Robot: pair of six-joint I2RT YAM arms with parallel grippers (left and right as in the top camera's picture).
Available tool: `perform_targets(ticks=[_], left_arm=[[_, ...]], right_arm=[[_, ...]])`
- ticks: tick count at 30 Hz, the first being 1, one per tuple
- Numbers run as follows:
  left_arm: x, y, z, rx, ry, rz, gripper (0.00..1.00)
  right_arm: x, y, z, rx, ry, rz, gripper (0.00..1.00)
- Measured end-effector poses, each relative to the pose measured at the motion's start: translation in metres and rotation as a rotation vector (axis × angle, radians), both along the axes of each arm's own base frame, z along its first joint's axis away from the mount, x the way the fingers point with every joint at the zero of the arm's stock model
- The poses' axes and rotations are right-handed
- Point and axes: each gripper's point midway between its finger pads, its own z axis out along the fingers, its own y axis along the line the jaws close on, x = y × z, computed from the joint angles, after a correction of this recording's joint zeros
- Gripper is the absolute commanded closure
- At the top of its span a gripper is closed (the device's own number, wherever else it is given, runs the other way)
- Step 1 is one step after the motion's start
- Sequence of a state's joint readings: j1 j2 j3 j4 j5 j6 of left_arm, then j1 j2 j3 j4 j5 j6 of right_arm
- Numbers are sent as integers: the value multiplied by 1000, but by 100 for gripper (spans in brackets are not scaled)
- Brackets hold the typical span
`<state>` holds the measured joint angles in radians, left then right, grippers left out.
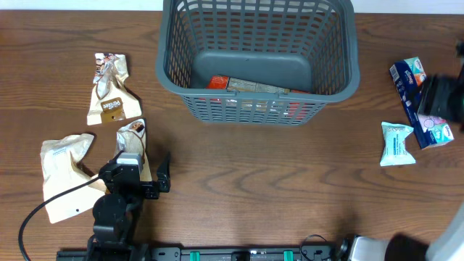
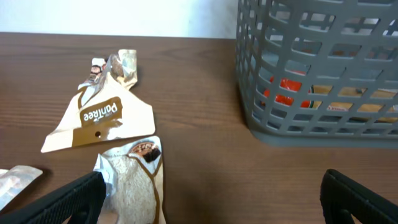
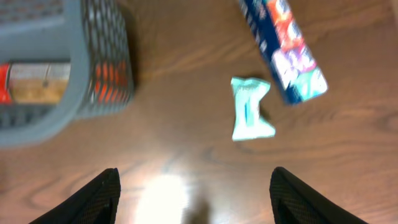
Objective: Pack container
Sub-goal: 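Withdraw the right gripper from the basket toward the wet-wipe pack, then lower the right gripper onto the mint-green wet-wipe pack and grasp it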
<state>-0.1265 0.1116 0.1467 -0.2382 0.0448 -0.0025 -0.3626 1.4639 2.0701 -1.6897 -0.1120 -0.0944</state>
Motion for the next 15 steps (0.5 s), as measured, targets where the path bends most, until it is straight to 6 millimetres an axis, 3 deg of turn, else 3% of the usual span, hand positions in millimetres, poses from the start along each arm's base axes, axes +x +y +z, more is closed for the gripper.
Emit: perform_targets(ticks=[6,9,15], left_arm=[[0,0,0,0,0,0,1],[0,0,0,0,1,0,1],[0,0,0,0,2,0,1]], right_arm=[[-58,23,-46,44,84,-7,32],[-62,21,-73,33,104,-19,30],[-40,-5,-142,-46,161,-36,27]])
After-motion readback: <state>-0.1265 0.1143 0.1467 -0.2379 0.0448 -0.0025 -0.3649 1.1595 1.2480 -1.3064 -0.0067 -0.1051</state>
